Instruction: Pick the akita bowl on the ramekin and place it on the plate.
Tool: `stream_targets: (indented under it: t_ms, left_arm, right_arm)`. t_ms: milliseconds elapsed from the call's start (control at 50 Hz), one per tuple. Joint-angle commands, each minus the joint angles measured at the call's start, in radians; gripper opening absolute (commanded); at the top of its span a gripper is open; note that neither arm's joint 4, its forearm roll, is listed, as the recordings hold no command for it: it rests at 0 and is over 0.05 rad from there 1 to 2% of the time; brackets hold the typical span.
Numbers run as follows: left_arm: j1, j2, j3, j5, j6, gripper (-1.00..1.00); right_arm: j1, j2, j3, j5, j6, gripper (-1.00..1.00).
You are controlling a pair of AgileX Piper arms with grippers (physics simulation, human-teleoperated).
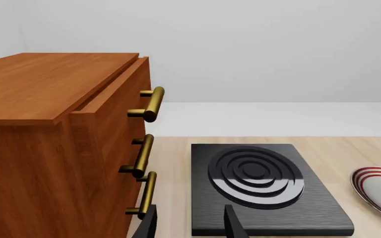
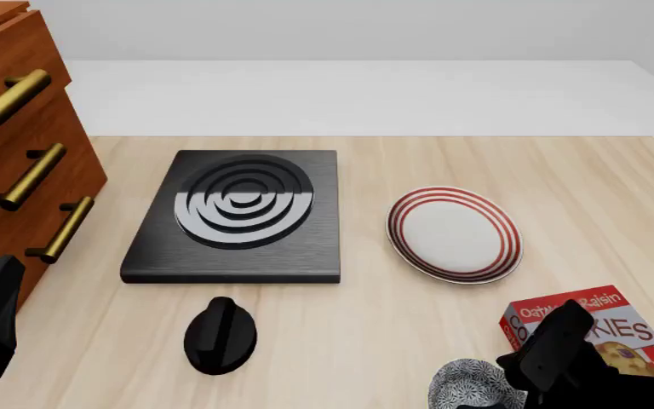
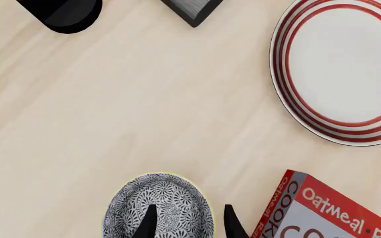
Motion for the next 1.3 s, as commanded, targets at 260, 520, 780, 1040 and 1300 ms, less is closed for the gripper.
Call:
stream_targets:
  t_ms: [260,520,780,1040,1300]
  left_arm:
    - [0.0,0.0,0.0,0.0,0.0,1.0]
    - [0.0,0.0,0.0,0.0,0.0,1.0]
    - [0.0,0.0,0.0,0.0,0.0,1.0]
    - [0.0,0.0,0.0,0.0,0.0,1.0]
    - [0.0,0.0,0.0,0.0,0.0,1.0]
  right_arm:
    - [0.007,0.065,0.031,-0.071,0.001,1.0]
    - [0.033,0.061,0.02,-0.065,0.0,1.0]
    - [0.017,0.016,0.007,-0.026,-0.039,-1.0]
    - [0.035,-0.032,-0.032,0.042,-0.033,-1.0]
    - [0.05,-0.138,-0.113,0.181,-0.025,-1.0]
